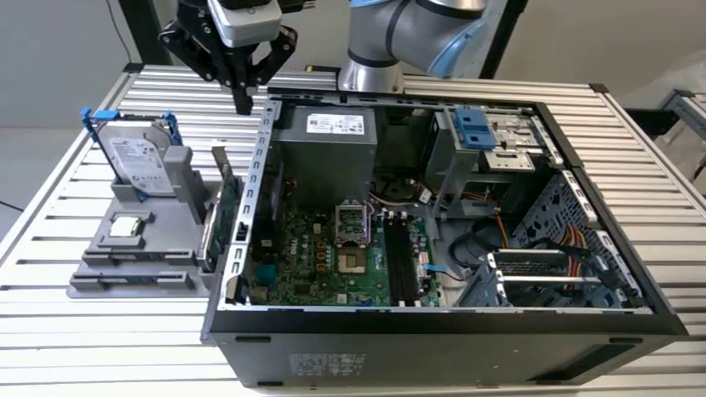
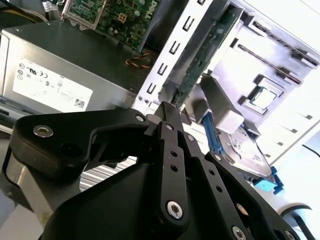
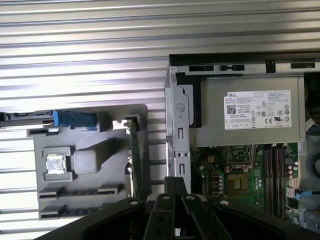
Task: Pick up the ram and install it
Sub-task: 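Reach for the ram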
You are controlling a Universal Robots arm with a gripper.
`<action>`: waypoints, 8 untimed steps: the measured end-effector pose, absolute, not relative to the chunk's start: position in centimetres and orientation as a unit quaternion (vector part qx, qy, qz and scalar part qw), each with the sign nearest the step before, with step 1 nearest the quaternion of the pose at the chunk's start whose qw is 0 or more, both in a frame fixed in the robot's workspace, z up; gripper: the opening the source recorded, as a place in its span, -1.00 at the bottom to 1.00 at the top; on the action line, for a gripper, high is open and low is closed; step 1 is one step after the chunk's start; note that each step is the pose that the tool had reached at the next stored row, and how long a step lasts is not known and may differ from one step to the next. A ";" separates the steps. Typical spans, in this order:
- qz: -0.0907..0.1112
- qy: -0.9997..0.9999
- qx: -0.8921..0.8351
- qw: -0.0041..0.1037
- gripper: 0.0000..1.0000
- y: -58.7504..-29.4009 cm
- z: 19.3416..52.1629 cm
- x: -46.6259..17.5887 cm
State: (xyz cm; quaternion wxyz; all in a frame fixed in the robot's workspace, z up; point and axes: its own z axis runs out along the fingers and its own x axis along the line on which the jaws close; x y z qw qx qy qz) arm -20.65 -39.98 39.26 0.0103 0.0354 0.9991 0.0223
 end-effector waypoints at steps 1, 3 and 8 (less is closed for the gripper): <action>0.022 0.999 0.035 0.010 -1.00 -40.0 39.3 -20.9; 0.022 0.999 0.035 0.010 -1.00 -40.0 39.3 -21.4; 0.022 0.999 0.035 0.010 -1.00 -40.0 39.3 -22.7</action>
